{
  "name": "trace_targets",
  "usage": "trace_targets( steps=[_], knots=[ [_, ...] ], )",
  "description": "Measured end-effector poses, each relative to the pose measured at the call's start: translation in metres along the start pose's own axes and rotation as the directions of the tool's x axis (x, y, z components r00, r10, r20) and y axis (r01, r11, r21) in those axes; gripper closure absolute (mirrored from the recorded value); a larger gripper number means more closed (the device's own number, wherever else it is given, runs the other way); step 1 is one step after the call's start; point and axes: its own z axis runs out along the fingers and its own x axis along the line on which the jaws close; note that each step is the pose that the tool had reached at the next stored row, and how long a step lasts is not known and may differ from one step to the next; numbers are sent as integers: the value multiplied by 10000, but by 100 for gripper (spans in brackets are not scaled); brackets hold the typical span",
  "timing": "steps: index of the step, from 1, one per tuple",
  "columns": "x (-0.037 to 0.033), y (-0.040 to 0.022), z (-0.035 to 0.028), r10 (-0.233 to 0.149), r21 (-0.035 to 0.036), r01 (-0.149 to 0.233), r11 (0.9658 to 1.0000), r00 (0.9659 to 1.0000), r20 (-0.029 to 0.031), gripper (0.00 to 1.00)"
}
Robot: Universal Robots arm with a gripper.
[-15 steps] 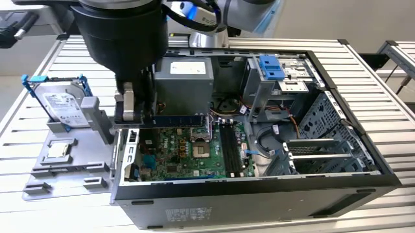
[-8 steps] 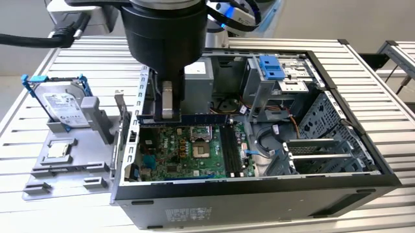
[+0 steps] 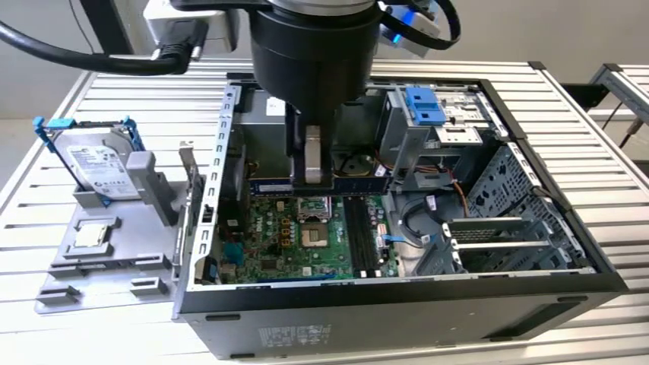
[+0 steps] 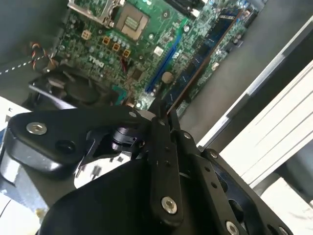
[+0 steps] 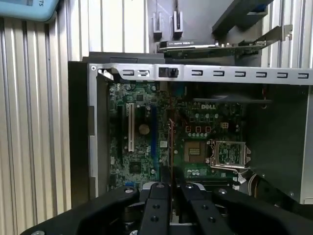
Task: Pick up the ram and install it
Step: 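Pick up the ram and move it above insertion slot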
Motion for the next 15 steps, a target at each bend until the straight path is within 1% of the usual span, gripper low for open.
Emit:
trace_targets(
  steps=[15],
  knots=[
    [-24, -686, -10, 0, 0, 0, 10000, 10000, 1, 100]
  ],
)
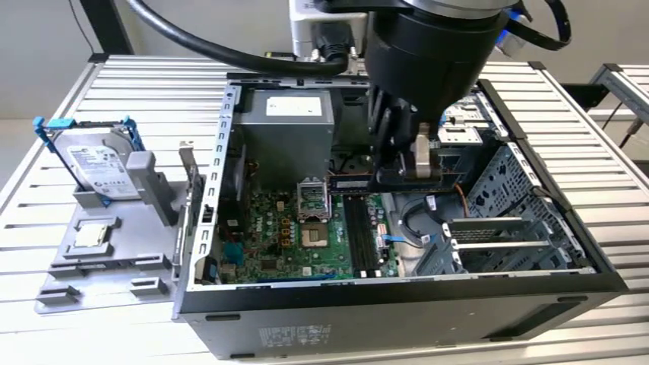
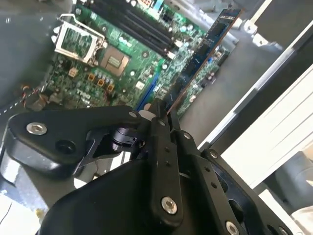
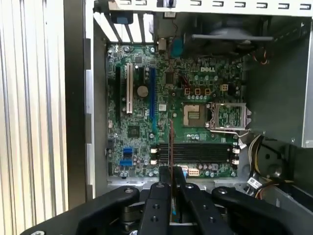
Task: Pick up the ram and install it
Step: 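Pick up the ram and move it above insertion slot, then insert the ram into the slot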
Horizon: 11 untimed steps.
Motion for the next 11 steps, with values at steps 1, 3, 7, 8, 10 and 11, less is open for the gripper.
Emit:
trace_targets(
  steps=[1, 3, 7, 8, 10, 11],
  knots=[
    [-1, -45, -1, 0, 0, 0, 10000, 10000, 0, 100],
    [-4, -134, -2, -1, 0, 1, 10000, 10000, 0, 100],
    [-5, -164, -3, 0, 0, 0, 10000, 10000, -1, 100],
    [-5, -166, -3, 0, 0, 0, 10000, 10000, 0, 100],
    [-5, -169, -3, 0, 0, 0, 10000, 10000, 0, 100],
    [-5, -170, -3, 0, 0, 0, 10000, 10000, -1, 100]
  ],
)
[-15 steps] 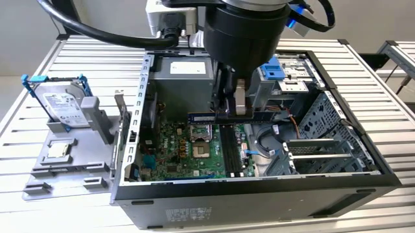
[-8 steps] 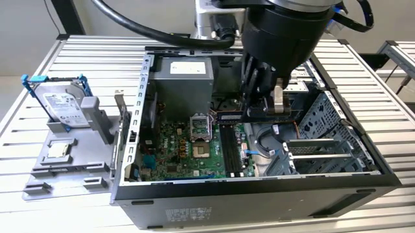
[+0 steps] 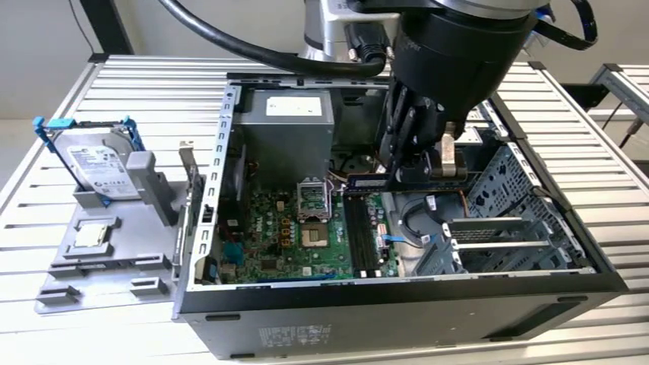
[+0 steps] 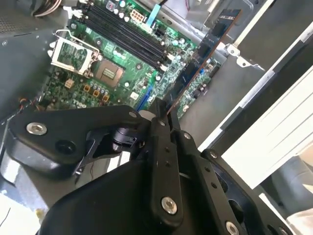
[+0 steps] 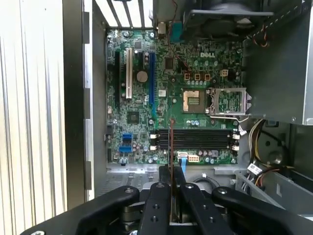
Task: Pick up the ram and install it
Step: 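Insert the ram into the slot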
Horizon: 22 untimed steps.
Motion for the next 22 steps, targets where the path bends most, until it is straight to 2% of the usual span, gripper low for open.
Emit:
trace_targets(
  steps=[3, 5, 14, 22],
  knots=[
    [-14, 0, 1, -1, 0, 1, 10000, 10000, 1, 100],
    [-80, 0, 2, -2, 0, 2, 10000, 10000, 0, 100],
    [-482, 6, 11, -1, 0, 1, 10000, 10000, 0, 100],
    [-796, 11, 18, -1, 0, 1, 10000, 10000, -1, 100]
  ],
)
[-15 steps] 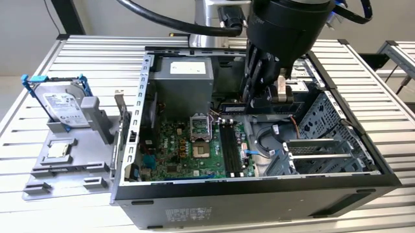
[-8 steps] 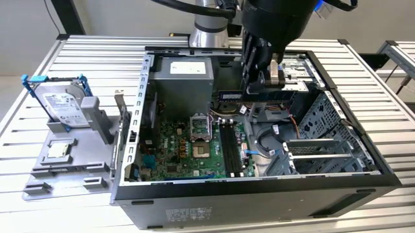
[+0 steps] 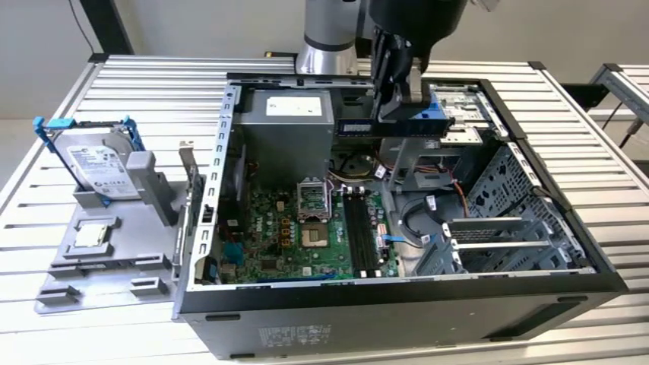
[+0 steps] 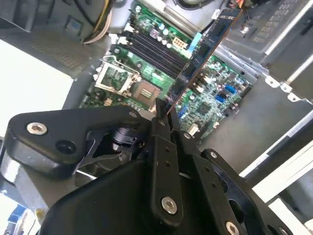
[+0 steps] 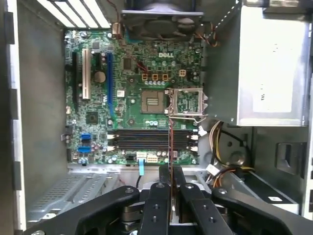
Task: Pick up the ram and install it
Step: 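Insert the ram into the slot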
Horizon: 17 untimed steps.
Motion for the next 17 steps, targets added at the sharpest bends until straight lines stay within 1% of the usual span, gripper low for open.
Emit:
trace_targets(
  steps=[1, 2, 7, 9, 11, 17],
  knots=[
    [-35, 1, 1, 1, 0, -1, 10000, 10000, 1, 100],
    [-108, 1, 2, 0, 0, 0, 10000, 10000, 0, 100],
    [-277, 4, 7, 0, 1, 0, 10000, 10000, 1, 100],
    [-335, 5, 7, 0, 0, 0, 10000, 10000, 0, 100],
    [-366, 5, 9, 0, 1, 0, 10000, 10000, 1, 100],
    [-373, 5, 8, 0, 0, 0, 10000, 10000, 0, 100]
  ],
)
